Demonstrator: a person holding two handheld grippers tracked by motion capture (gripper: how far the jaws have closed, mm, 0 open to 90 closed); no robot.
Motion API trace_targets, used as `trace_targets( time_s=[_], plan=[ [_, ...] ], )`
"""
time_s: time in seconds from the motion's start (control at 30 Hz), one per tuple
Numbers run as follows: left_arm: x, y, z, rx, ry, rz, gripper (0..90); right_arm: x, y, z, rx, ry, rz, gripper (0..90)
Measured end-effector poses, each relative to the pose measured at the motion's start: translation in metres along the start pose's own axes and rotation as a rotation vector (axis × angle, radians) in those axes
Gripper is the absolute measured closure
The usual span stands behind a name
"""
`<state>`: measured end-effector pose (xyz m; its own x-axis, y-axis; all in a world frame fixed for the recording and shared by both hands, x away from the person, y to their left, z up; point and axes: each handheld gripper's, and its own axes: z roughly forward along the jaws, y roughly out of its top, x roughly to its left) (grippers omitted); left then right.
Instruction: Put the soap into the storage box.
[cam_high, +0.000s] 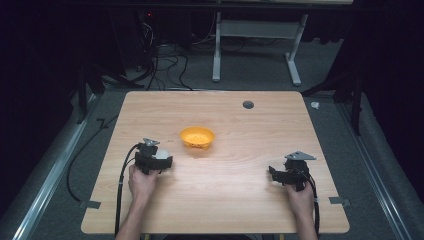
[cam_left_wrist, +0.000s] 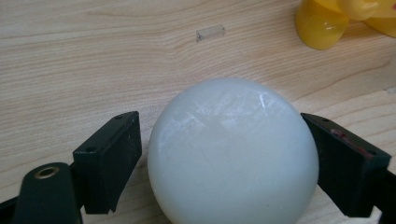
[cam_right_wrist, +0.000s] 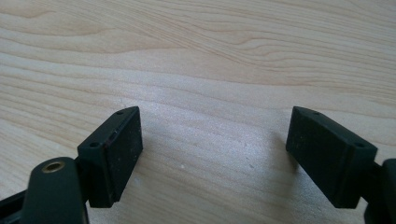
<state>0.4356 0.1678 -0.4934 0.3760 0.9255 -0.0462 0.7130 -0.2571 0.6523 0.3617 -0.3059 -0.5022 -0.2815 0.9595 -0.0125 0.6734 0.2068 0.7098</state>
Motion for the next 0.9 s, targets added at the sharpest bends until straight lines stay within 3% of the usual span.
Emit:
trace_targets(
  time_s=[0.3, 0.4, 0.9],
  plan=[
    [-0.0009, -0.0007, 0.0037, 0.007, -0.002, 0.004, 18.8, 0.0, 0.0, 0.0, 0.0, 0.0, 0.0, 19.5],
    [-0.0017, -0.0006, 0.0031, -0.001, -0.005, 0.011, 24.2, 0.0, 0.0, 0.0, 0.0, 0.0, 0.0, 19.5],
    [-0.003, -0.0009, 0.0012, -0.003, -0.003, 0.032, 24.6, 0.0, 0.0, -0.0001, 0.0, 0.0, 0.0, 19.5]
  ],
)
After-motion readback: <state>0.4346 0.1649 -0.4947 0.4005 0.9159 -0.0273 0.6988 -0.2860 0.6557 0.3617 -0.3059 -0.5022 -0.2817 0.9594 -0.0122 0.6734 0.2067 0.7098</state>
